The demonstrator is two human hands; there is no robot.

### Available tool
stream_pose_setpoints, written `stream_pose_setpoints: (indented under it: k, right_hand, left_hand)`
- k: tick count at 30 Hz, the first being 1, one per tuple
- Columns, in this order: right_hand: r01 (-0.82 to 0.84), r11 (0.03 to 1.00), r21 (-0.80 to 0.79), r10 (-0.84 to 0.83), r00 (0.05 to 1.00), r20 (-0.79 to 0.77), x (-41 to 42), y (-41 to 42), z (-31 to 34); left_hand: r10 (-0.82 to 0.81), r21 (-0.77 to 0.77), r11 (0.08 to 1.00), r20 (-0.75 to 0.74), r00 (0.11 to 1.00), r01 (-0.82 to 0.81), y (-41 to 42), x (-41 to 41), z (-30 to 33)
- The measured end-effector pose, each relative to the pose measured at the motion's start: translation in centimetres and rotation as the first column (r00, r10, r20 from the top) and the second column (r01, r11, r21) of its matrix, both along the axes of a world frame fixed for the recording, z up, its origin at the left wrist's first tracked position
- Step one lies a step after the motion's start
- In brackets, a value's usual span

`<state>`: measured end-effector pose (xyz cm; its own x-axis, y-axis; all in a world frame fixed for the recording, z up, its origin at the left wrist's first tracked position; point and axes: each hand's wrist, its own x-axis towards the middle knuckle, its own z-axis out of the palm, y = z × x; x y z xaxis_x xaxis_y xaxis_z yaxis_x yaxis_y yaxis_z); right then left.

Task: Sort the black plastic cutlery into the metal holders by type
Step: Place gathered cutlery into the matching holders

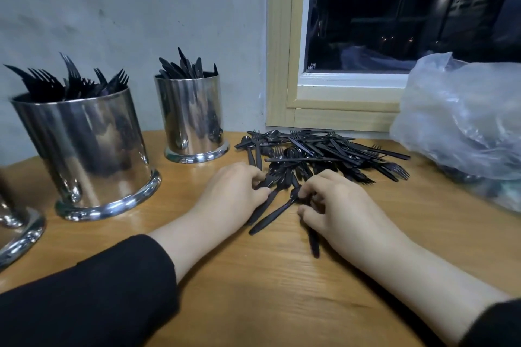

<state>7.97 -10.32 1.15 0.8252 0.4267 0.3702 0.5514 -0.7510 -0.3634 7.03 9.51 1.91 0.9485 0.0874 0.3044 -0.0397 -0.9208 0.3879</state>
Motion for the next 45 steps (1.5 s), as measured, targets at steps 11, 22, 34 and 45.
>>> stream_pose_setpoints:
  k: [11,22,34,45]
  right_hand:
    - [0.158,0.986,-0.051,-0.160,0.986,-0.042,-0.4,-0.4,0.8]
    - [0.225,0.894,0.387,-0.173,0.971,-0.166,-0.3,-1.0,1.4]
    - [0.168,0.428,0.888,0.286,0.907,-0.309,-1.3,0.4,1.7]
    - [0.153,0.431,0.889,0.319,0.896,-0.309,-1.2,0.6,1.5]
  left_hand:
    - [0.036,0.006,0.999,-0.005,0.999,-0.036,-0.1,-0.7,0.2]
    - [-0.038,-0.342,0.935,0.177,0.984,0.097,-0.4,-1.8,1.3]
    - [-0.189,-0.829,0.536,0.068,0.980,0.161,-3.1,-3.1,1.2]
    - [-0.306,-0.808,0.532,0.093,0.947,0.251,-4.3,-3.7,0.7]
